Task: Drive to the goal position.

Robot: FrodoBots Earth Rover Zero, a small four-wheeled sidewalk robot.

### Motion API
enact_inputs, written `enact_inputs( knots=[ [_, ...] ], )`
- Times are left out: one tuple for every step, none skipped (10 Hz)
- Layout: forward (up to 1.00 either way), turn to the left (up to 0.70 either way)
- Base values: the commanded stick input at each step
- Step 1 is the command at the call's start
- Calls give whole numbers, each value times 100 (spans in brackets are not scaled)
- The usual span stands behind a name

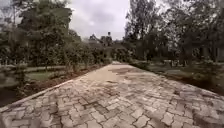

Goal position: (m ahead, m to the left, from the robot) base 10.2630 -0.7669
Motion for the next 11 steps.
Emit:
enact_inputs(
  knots=[
    [70,0],
    [70,0],
    [70,0],
    [70,0],
    [70,0],
    [70,0],
    [70,0],
    [70,0],
    [70,0],
    [70,0],
    [70,0]
  ],
)
